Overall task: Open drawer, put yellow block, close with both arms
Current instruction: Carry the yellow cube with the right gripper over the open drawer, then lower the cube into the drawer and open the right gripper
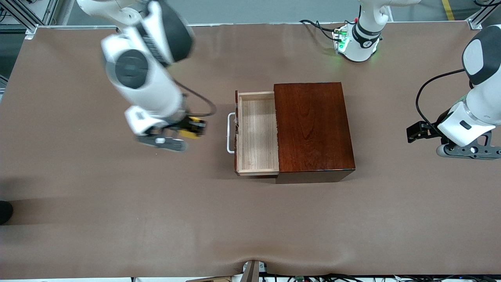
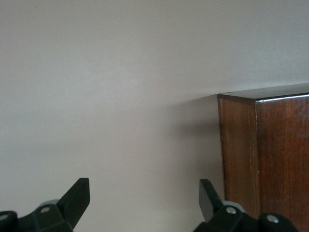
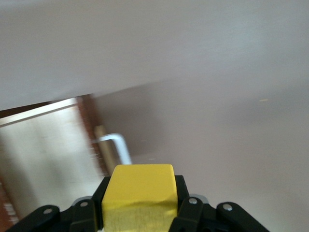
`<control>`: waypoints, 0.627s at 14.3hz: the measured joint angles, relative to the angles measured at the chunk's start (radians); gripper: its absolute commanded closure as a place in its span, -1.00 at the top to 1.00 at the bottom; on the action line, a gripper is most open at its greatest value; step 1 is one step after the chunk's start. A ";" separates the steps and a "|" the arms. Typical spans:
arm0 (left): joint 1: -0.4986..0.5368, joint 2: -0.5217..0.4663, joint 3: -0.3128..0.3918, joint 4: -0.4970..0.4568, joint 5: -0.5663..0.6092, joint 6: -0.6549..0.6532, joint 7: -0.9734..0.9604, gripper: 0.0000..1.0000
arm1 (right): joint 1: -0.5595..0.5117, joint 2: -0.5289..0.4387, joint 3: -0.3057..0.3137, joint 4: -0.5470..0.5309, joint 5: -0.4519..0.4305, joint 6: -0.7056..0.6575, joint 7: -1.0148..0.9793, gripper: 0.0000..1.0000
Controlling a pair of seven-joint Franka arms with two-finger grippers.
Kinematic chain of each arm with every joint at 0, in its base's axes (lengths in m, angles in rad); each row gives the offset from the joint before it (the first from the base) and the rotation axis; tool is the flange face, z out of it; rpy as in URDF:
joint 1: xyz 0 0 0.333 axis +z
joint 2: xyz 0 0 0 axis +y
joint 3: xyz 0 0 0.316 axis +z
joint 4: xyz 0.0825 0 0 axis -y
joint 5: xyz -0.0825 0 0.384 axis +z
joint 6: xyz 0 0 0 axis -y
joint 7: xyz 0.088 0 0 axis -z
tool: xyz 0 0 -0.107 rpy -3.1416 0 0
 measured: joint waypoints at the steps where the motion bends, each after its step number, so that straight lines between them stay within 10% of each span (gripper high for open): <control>1: 0.000 0.000 0.000 0.000 0.000 0.000 0.000 1.00 | 0.032 0.038 0.000 0.027 0.002 0.034 0.028 -1.00; 9: 0.000 0.001 0.000 -0.002 0.000 0.000 0.000 1.00 | 0.119 0.233 -0.003 0.060 0.021 0.282 0.052 -1.00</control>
